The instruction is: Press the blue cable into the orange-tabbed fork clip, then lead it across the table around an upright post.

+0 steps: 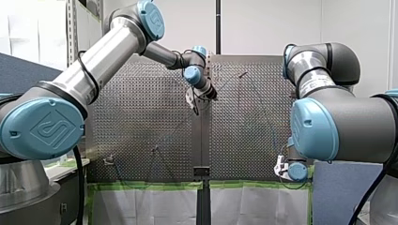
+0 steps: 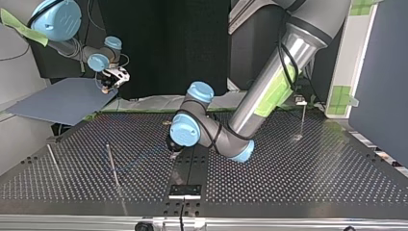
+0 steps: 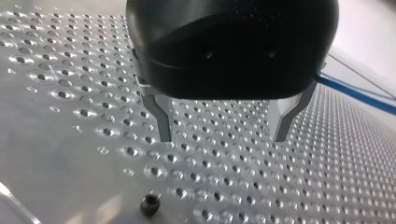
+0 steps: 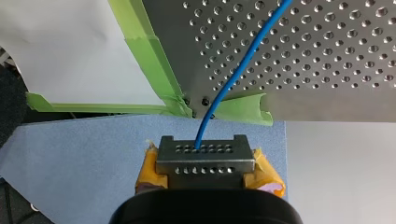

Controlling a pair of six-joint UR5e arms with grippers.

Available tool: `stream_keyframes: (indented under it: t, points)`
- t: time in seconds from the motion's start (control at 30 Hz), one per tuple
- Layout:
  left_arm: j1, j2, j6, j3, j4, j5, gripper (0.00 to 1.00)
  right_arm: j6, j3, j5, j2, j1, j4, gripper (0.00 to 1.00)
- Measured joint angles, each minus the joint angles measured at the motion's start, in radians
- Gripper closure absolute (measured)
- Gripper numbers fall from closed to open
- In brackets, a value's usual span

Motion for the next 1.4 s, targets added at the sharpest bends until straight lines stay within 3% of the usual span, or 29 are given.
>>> stream_keyframes:
  t: [0.4,1.2,1.4]
  points:
    - [0.005,0.001,-0.112,0.002,-0.009,0.103,0.0,-0.001,0.0,0.0,0.0,0.001,0.002,1.0]
    - [0.029,0.023,-0.336,0.002,-0.07,0.144,0.0,-0.003,-0.001,0.0,0.0,0.002,0.003,1.0]
    - [0.03,0.029,-0.35,0.022,-0.119,0.162,0.0,-0.003,-0.001,-0.001,0.0,0.002,0.003,1.0]
